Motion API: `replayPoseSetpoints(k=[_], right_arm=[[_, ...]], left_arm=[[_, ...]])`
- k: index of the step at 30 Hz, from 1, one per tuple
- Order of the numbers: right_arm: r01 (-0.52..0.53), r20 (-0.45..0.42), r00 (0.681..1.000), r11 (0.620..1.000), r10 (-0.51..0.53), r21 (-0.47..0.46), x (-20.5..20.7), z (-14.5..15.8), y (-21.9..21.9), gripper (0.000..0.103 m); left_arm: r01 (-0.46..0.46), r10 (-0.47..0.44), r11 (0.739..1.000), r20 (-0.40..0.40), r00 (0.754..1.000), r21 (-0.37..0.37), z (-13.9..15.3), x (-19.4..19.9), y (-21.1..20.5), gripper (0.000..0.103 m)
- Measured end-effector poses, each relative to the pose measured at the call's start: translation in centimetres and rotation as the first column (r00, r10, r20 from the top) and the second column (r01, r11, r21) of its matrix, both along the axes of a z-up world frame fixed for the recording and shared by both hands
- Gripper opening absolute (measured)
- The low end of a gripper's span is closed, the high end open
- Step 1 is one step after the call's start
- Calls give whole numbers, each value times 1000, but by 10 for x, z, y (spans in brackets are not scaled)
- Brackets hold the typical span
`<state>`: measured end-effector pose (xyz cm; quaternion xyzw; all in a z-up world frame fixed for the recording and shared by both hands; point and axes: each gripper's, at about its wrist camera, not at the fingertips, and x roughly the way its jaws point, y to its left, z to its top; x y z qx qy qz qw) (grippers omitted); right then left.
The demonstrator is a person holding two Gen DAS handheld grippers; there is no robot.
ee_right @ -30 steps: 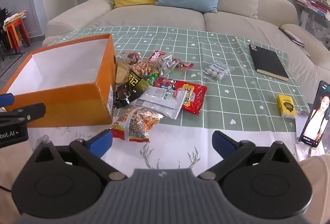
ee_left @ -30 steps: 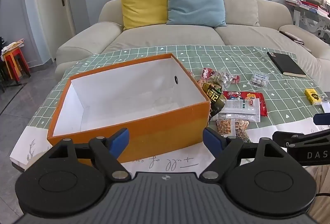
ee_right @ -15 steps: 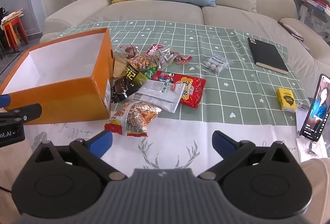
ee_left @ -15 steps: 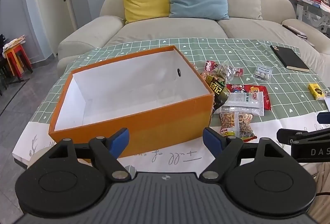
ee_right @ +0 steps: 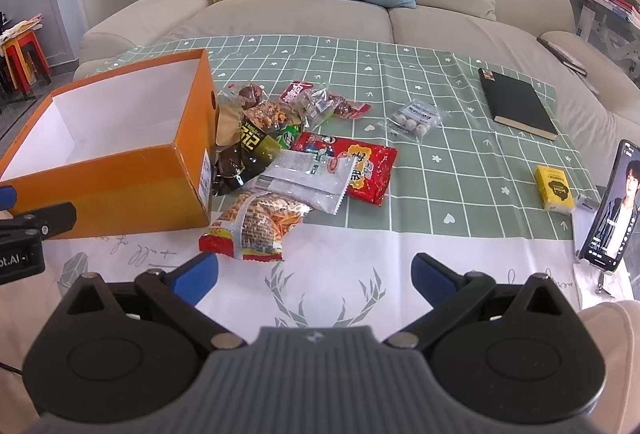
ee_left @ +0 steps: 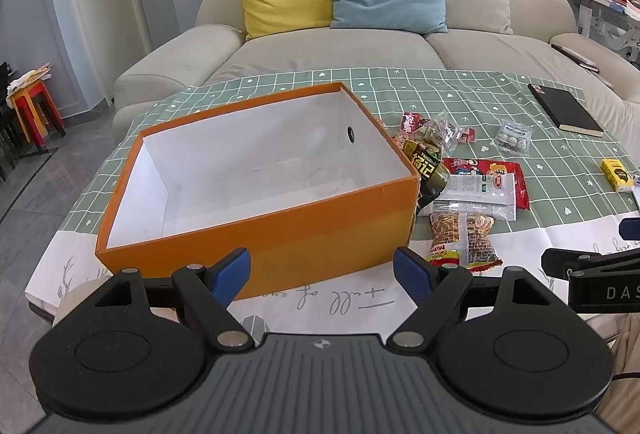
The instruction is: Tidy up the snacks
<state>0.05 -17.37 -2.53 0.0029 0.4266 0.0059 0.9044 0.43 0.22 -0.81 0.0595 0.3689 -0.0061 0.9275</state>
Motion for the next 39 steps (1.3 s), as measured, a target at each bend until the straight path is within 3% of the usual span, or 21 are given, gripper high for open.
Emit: replayPoseSetpoints(k=[39], right_arm=[[-12,-18,1000,1000,11,-11,1,-1,3,99]], left_arm=[[-13,13,1000,-28,1000,8,-4,1,1,95]])
